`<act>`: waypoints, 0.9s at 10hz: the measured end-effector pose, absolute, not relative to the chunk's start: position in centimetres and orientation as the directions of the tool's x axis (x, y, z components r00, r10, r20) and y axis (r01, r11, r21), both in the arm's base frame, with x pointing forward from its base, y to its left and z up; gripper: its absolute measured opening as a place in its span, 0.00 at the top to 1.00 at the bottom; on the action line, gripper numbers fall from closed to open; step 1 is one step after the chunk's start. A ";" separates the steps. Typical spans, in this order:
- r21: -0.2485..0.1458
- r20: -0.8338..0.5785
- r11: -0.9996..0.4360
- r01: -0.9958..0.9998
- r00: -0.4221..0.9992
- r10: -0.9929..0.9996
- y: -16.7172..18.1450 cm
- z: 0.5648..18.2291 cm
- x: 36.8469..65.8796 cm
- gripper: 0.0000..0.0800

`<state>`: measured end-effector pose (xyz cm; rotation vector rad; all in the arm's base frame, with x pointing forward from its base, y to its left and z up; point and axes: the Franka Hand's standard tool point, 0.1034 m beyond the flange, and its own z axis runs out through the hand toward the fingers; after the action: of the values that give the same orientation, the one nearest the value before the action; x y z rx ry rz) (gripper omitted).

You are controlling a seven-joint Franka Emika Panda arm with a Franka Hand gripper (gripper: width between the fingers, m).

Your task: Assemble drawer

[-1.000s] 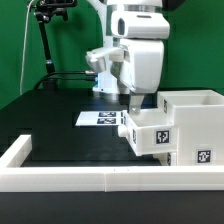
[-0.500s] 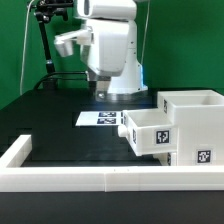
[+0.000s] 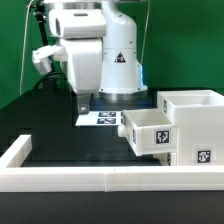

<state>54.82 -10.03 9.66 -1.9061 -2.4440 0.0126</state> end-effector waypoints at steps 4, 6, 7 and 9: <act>-0.087 0.142 0.221 0.971 -0.207 0.968 -10.1 8.6 54.4 0.19; -0.098 0.152 0.213 0.972 -0.197 0.969 -7.8 8.1 54.4 0.19; -0.106 0.158 0.206 0.973 -0.188 0.969 -6.6 7.6 54.3 0.19; -0.116 0.163 0.169 0.979 -0.149 0.975 -4.1 7.6 54.6 0.19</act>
Offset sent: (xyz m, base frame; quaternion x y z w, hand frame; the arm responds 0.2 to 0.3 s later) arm 0.0039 0.0328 -0.0049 0.0066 0.1503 0.0133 0.9885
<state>54.64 -4.12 7.55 -1.9049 -2.2405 -0.0262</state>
